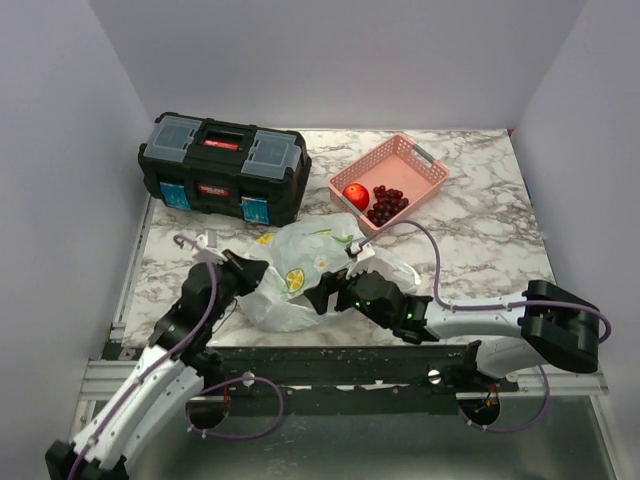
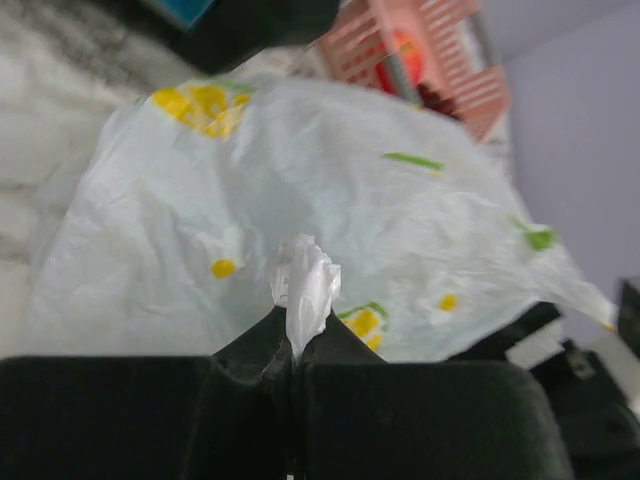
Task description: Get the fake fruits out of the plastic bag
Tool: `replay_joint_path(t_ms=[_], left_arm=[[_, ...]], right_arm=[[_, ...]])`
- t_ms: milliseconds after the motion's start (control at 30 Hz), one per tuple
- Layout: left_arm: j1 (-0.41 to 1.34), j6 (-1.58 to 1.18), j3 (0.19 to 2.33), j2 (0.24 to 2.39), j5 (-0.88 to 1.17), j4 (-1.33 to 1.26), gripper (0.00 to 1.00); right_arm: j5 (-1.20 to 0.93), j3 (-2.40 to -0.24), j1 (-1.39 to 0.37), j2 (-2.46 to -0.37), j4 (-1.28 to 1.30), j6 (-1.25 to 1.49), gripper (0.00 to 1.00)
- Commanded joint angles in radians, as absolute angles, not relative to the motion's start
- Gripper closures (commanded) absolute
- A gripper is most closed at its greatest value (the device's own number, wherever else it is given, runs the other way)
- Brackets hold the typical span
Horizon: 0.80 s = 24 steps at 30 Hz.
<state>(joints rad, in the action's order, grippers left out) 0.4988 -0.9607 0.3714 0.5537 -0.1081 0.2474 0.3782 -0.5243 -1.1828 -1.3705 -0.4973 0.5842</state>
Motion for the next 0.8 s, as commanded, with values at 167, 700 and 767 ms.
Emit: replay_joint_path(t_ms=[167,700,767], left_arm=[[0.492,-0.825,0.411,0.112,-0.084,0.408,0.9],[0.494,-0.507,0.873,0.164,-0.245,0.643,0.01],[0.493,-0.439,0.919,0.229,-0.227,0.615,0.01]], right_arm=[[0.34,-0.632,-1.186,-1.416,-0.582,0.579,0.12],[0.224,-0.902,-1.151,-1.547,-0.676,0.553,0.1],[0.198,-0.89,-1.152,-1.536,-0.656,0.572,0.1]])
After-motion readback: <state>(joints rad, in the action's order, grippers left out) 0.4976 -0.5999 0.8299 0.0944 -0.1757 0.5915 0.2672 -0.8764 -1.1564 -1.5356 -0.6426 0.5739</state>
